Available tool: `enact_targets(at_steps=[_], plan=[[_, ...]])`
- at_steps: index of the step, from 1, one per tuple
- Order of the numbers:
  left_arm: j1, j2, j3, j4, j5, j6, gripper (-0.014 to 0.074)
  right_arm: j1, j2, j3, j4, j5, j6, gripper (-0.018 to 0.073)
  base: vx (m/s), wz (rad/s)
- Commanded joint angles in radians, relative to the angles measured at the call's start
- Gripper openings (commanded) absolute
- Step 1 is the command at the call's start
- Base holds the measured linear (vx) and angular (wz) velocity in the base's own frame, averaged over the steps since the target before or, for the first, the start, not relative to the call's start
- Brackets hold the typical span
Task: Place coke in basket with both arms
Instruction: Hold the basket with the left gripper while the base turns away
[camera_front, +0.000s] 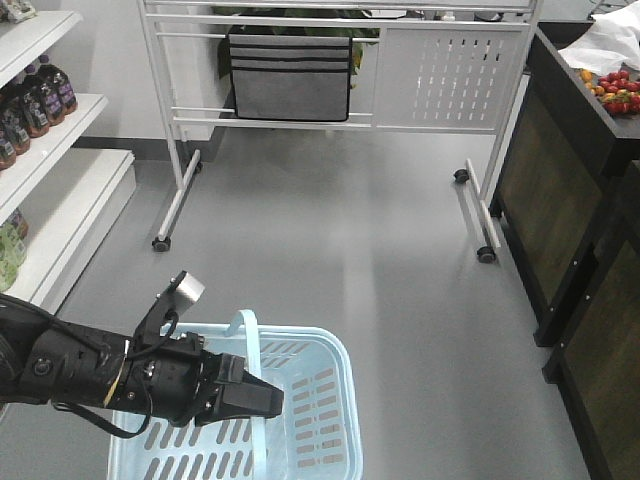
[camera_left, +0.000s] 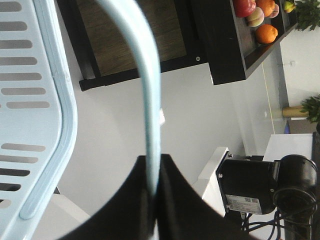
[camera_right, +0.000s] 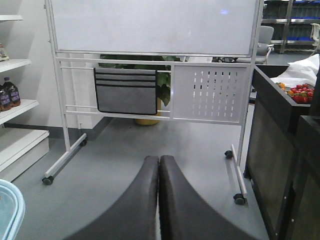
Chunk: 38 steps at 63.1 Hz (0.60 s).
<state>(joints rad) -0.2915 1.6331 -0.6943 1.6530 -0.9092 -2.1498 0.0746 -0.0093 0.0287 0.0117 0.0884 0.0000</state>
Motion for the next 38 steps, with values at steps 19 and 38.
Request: enact_targets(at_steps=[19,38], plan=[[-0.007,-0.045,-0.02,-0.063,-0.044,0.007,-0.0007,-0.001,-0.014,0.019,-0.004,-0.073,0.0,-0.001,0.02,-0.05],[-0.007,-0.045,-0.02,-0.063,-0.044,0.007,-0.0007,-0.001,-0.014,0.019,-0.004,-0.073,0.0,-0.001,0.03,-0.03]])
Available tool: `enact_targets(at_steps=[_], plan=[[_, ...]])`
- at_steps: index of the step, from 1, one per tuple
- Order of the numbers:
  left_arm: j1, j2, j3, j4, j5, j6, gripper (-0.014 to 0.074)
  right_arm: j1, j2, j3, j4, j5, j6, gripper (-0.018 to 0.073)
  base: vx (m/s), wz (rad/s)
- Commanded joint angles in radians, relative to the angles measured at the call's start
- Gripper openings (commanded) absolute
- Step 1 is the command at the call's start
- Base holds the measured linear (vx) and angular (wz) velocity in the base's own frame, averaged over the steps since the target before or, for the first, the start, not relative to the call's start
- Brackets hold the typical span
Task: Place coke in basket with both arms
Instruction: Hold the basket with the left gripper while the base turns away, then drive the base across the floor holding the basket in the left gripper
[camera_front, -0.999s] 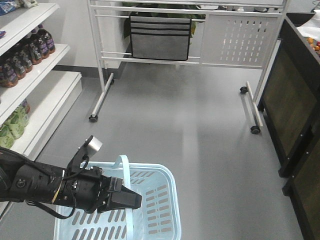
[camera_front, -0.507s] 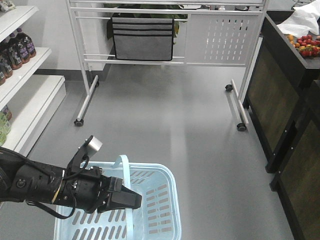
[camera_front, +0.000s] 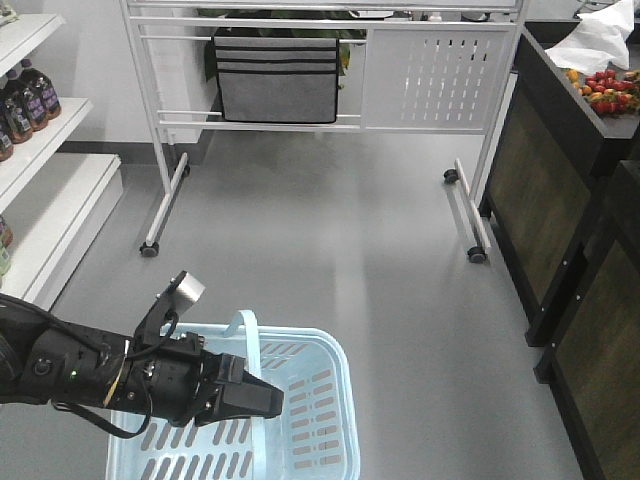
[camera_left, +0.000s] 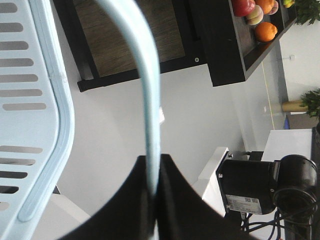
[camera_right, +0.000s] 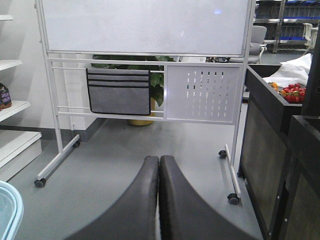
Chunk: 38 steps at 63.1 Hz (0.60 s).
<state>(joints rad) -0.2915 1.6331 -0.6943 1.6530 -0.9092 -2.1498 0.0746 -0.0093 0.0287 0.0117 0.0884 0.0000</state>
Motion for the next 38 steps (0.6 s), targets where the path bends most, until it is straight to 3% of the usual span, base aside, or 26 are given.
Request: enact_targets(at_steps=[1,38], plan=[[-0.007,-0.045,-0.02,-0.063,-0.044,0.007,-0.0007,-0.001,-0.014,0.019,-0.004,-0.073,0.0,-0.001,0.03,-0.06],[-0.007,-0.045,-0.02,-0.063,-0.044,0.007,-0.0007,-0.001,-0.014,0.019,-0.004,-0.073,0.0,-0.001,0.04,-0.05]])
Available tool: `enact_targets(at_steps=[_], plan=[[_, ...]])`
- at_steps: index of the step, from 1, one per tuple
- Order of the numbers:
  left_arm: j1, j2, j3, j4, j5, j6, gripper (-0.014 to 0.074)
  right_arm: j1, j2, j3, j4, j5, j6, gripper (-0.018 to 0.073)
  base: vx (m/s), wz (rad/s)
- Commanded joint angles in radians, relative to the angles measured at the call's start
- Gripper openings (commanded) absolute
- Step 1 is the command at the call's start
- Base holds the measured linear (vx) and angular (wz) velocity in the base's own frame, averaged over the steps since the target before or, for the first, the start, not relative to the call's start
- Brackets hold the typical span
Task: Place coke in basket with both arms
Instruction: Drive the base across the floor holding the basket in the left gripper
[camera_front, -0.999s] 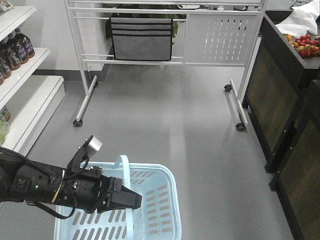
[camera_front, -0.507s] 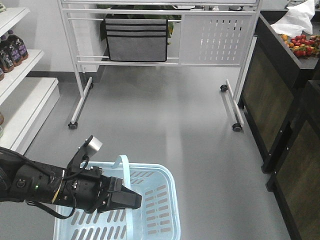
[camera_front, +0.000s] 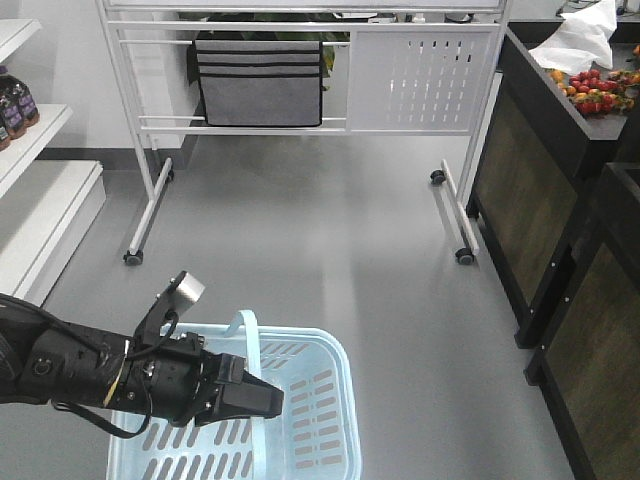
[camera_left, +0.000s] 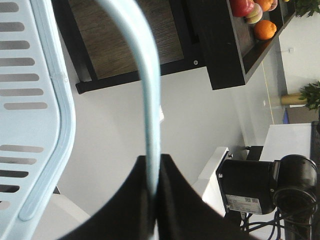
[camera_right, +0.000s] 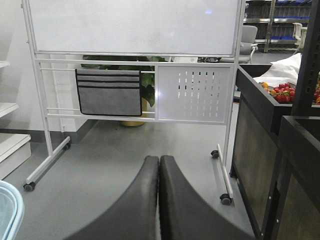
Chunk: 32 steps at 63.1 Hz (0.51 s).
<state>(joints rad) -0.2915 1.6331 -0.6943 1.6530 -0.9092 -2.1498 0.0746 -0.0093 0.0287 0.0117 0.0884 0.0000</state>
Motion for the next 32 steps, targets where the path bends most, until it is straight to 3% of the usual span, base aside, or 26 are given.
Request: enact_targets(at_steps=[1,32], plan=[[-0.007,-0.045,-0.02,-0.063,-0.044,0.007,-0.0007,-0.001,-0.014,0.019,-0.004,-0.073,0.0,-0.001,0.05,-0.04],[-0.007,-0.045,-0.02,-0.063,-0.044,0.007,-0.0007,-0.001,-0.014,0.019,-0.004,-0.073,0.0,-0.001,0.07,-0.03]])
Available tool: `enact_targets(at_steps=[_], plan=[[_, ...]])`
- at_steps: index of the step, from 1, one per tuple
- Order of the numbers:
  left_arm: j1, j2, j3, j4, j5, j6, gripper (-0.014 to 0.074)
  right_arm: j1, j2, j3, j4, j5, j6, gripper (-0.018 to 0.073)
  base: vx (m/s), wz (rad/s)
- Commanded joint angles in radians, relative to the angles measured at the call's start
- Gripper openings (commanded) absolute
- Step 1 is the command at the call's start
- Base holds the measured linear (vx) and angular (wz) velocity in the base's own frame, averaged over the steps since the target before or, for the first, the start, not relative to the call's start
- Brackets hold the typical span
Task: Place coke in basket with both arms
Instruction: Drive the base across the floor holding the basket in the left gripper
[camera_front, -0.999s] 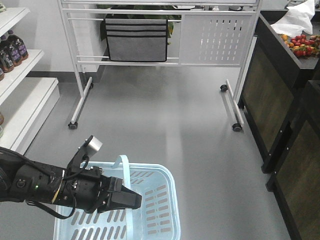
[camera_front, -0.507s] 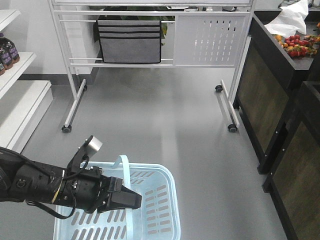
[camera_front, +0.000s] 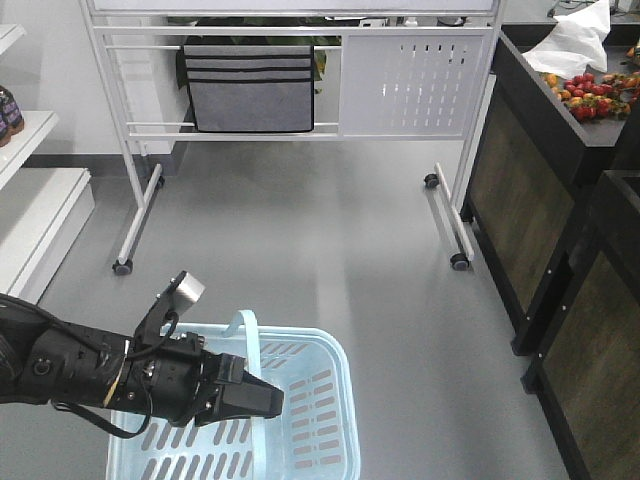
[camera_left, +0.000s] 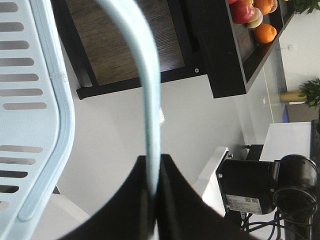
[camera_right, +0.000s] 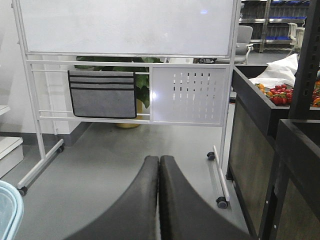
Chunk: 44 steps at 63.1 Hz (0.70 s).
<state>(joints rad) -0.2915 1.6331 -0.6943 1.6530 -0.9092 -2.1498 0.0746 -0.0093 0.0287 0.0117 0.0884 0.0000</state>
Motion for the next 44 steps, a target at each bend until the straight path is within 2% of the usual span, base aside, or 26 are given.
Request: enact_targets(at_steps=[1,44], plan=[[-0.007,-0.045,-0.02,-0.063,-0.044,0.007,-0.0007,-0.001,-0.014,0.019,-0.004,-0.073,0.0,-0.001,0.08,-0.05],[-0.007,-0.045,-0.02,-0.063,-0.044,0.007,-0.0007,-0.001,-0.014,0.019,-0.004,-0.073,0.0,-0.001,0.1,-0.05]])
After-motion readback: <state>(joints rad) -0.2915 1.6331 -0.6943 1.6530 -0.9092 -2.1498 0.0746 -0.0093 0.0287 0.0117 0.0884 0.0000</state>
